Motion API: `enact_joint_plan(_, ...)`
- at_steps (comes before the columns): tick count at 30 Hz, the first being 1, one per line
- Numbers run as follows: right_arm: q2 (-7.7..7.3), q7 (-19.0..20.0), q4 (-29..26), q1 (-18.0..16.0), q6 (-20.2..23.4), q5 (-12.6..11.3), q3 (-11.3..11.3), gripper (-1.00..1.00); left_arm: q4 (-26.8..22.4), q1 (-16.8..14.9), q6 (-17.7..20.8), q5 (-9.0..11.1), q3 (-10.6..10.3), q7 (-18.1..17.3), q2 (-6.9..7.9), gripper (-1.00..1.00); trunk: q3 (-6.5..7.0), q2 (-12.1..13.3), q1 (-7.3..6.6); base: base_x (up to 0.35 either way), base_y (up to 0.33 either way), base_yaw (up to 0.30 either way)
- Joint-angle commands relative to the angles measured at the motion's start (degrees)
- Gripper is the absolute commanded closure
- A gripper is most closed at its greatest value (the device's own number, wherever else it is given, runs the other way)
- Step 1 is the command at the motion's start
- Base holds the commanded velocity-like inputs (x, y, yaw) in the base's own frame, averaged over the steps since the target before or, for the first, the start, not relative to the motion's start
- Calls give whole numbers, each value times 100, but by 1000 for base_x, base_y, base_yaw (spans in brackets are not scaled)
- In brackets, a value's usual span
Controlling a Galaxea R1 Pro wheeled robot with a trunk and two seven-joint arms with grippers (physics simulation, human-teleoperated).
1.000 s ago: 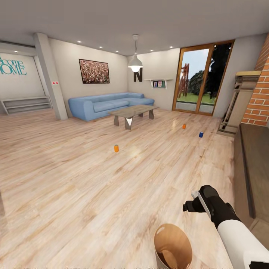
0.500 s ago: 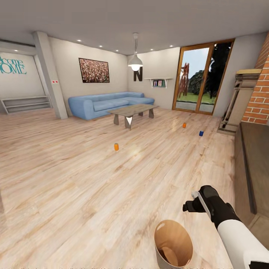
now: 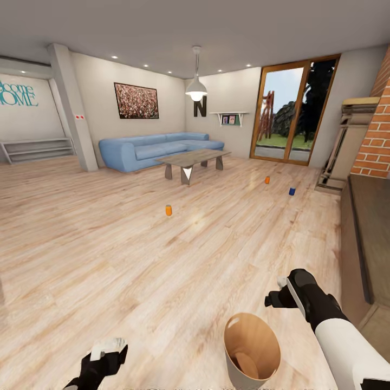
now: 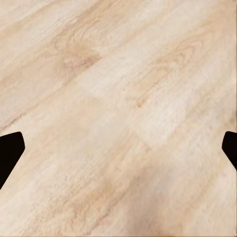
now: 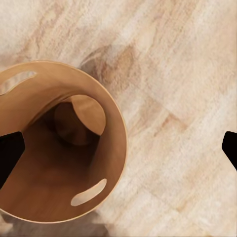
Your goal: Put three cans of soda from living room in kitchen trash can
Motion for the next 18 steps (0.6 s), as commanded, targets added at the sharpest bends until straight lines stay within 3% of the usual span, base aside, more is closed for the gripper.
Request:
enact_joint_plan(1,0,1,0,-1,0,-1,2,-100,4,-82,75,2,5,-49,1,-100,-19,-42,23,0,0,0)
enact_joint_plan(8,-5,7,0,-2,0,-1,1,-100,254,-337,350,18,33,-460,14,-100,-144,-322,176,0,0,0)
enact_joint_plan(18,1,14,0,0,0,-1,1,-100,539,-397,411,25,57,-844,23,-100,-324,-723,396,0,0,0)
